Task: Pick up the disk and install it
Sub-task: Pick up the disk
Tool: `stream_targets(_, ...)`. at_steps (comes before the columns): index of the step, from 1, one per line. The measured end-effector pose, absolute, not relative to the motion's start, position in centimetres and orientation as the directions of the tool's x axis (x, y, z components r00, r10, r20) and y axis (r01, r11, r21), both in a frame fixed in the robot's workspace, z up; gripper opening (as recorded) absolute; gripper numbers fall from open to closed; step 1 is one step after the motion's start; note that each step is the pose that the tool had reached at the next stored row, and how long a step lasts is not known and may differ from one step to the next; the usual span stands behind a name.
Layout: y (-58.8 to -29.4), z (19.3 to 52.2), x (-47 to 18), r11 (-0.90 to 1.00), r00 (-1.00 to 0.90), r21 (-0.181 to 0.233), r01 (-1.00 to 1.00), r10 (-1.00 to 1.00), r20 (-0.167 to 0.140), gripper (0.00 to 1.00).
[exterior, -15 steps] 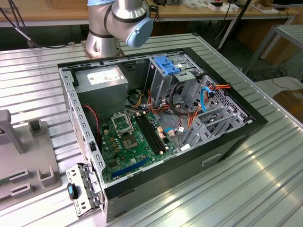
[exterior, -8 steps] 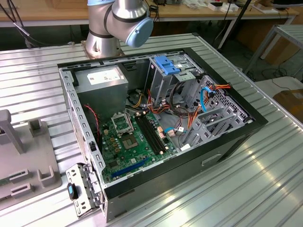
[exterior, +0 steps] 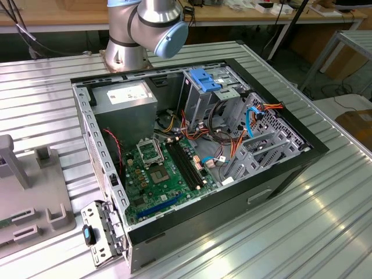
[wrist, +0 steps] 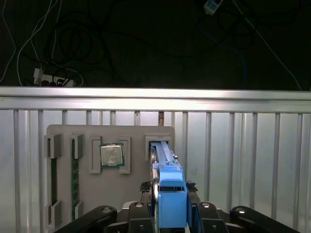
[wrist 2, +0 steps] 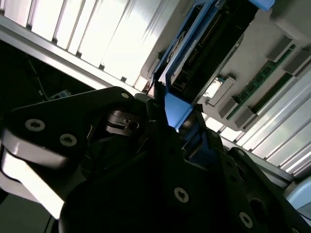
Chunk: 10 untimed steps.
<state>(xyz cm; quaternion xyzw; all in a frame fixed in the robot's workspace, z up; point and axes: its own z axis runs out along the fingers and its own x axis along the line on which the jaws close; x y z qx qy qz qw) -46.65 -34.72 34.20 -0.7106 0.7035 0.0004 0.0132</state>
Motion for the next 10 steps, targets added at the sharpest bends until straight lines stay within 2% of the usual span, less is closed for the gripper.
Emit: stream_targets(10,-34.7,38.1,-46.6,-0.01,0.01,-0.024,-1.0,-1.0,-0.019,0.36)
